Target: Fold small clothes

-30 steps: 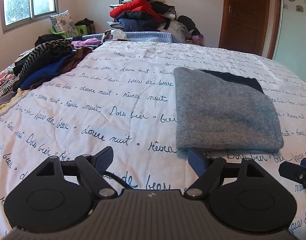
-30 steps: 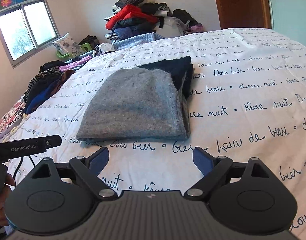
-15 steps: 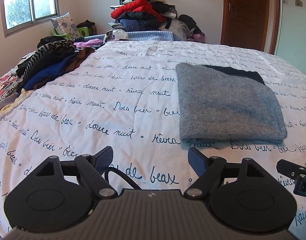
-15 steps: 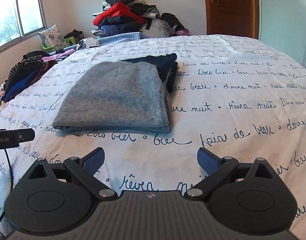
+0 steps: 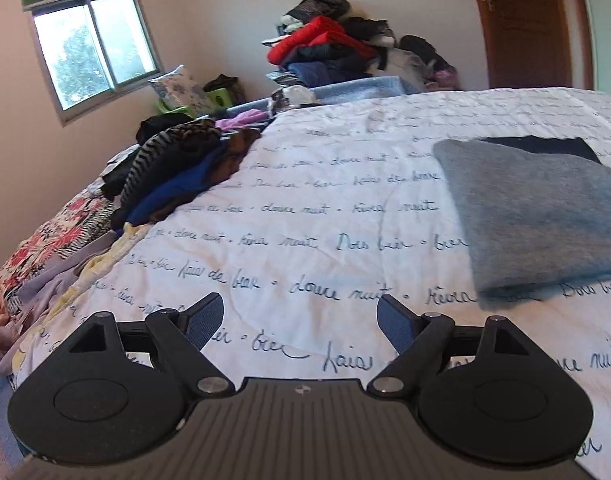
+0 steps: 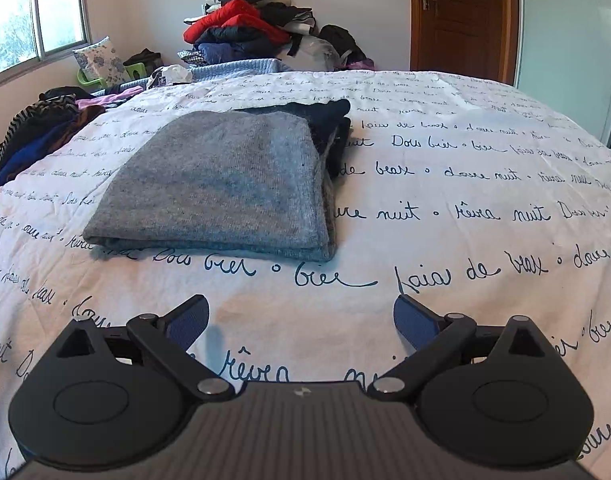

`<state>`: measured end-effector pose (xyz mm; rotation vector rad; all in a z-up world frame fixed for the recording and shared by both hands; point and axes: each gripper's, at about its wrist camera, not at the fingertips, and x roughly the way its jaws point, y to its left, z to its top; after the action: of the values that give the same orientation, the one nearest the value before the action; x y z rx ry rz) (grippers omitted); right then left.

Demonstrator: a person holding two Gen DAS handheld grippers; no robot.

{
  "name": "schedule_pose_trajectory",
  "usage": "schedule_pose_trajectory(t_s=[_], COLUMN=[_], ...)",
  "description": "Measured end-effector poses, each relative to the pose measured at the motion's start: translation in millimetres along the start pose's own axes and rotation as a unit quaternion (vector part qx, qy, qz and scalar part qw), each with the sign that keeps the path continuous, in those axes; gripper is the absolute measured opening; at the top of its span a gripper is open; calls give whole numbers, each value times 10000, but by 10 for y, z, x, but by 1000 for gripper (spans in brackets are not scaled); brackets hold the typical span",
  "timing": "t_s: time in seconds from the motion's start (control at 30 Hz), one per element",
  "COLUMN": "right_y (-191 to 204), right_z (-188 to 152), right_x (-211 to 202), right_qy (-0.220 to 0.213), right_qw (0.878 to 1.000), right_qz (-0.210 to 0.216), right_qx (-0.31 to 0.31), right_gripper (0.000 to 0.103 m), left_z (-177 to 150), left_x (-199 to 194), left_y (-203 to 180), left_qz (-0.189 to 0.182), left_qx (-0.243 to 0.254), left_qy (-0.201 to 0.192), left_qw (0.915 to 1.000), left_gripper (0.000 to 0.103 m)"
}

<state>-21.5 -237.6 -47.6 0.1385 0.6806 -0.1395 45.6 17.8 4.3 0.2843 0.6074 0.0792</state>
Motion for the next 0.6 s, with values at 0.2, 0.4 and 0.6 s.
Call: schedule_pose_trajectory(t_s=[0.2, 0.4, 0.6], right_y=[24, 3, 32], right_z=[4, -26, -61], right_x=[122, 291, 305], right_qy=[-33, -30, -128], right_qw=[9996, 9991, 9987], right_qz=[-264, -365, -435], right_qx=[-69, -226, -232], right_gripper=[100, 103, 103], left_z=[-69, -307, -326], left_x=[234, 410, 521], left_y=[-454, -771, -662], left_qz=[-1010, -957, -1177], left_qx=[-104, -152, -601], left_qy=[208, 146, 349], left_qw=[9946, 9952, 9906], left_gripper=[83, 86, 95])
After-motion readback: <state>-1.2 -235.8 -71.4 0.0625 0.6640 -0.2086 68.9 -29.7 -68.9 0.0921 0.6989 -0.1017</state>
